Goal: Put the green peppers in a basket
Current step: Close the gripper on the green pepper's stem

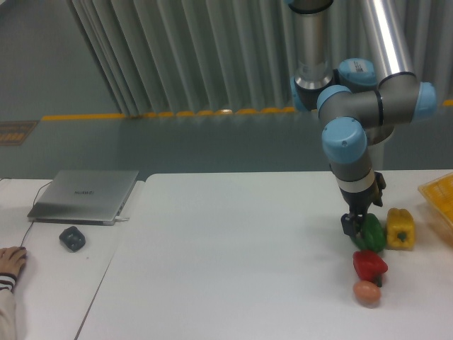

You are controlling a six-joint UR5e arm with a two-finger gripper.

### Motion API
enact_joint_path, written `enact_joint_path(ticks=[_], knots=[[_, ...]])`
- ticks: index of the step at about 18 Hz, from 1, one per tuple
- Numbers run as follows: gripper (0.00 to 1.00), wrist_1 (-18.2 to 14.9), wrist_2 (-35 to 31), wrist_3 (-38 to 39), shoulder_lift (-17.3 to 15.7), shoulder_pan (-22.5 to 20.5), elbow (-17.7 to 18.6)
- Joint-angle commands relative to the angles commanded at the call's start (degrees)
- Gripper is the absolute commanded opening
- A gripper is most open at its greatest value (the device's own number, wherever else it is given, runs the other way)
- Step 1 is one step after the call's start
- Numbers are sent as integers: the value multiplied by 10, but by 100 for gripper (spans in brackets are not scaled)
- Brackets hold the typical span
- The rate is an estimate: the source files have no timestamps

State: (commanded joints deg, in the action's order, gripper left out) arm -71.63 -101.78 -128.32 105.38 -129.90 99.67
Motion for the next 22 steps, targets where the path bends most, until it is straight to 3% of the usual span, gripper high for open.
enact_joint_path(ticks=[9, 11, 12, 16, 22], knots=[[98, 3, -4, 3, 23, 1, 1], [86, 9, -4, 2, 23, 1, 1], [73, 11, -4, 3, 23, 1, 1], [51, 19, -3, 11, 25, 1, 1], [48, 19, 1, 34, 20, 3, -3]])
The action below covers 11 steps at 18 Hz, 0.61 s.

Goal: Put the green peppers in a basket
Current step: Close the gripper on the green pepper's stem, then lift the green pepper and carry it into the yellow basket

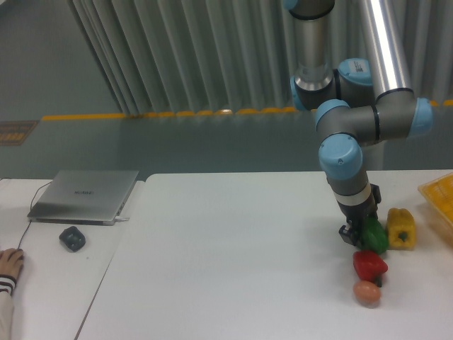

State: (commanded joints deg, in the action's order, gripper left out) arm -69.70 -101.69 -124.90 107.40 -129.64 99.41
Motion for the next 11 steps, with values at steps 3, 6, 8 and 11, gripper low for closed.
enact_joint_path(ticks=[3, 6, 8, 11], knots=[[48, -3, 1, 20, -24, 18, -11], [49, -14, 1, 22, -69, 20, -18], [49, -21, -1, 20, -81, 14, -23], [49, -35, -6, 11, -98, -33, -24]])
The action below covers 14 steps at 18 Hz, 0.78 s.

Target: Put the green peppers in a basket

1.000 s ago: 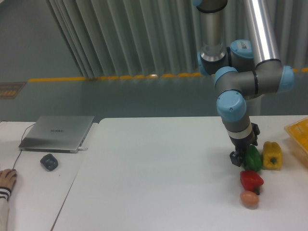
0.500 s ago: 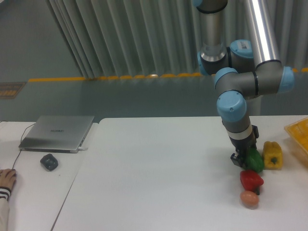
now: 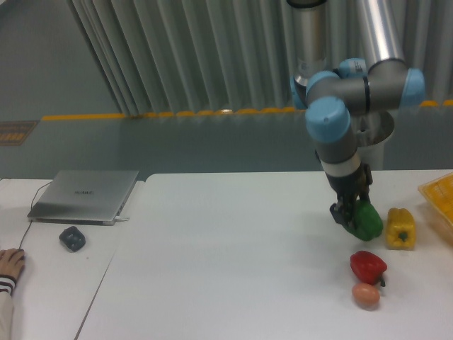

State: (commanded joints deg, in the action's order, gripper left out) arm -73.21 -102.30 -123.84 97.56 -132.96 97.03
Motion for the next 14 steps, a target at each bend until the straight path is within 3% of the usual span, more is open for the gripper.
enact_joint_path(ticks=[6, 11, 14], knots=[[52, 4, 5, -55, 0, -129, -4], [52, 8, 22, -178, 7, -246, -25], [52, 10, 59, -246, 30, -307, -27]])
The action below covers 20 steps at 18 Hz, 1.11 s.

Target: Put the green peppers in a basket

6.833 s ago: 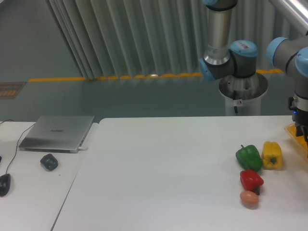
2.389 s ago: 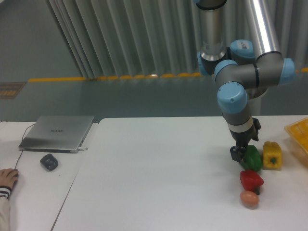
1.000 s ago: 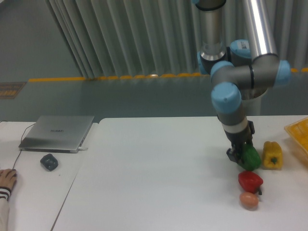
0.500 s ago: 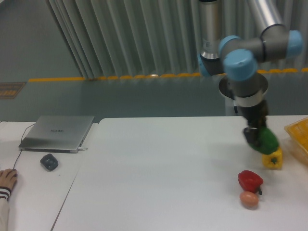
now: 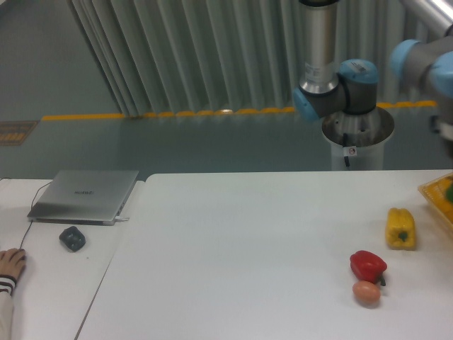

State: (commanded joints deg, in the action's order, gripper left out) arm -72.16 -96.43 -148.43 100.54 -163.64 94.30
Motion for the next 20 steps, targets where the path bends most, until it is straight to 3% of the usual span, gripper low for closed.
enact_joint_path(ticks=[2, 4, 6, 13, 16, 20], knots=[[55, 0, 15, -35, 8, -28, 7], [83, 0, 27, -44, 8, -46, 16], [99, 0, 40, -40, 8, -50, 25], [100, 0, 41, -43, 6, -61, 15], [100, 0, 48, -35, 12, -54, -10], [100, 4, 102, 101, 13, -22, -11]])
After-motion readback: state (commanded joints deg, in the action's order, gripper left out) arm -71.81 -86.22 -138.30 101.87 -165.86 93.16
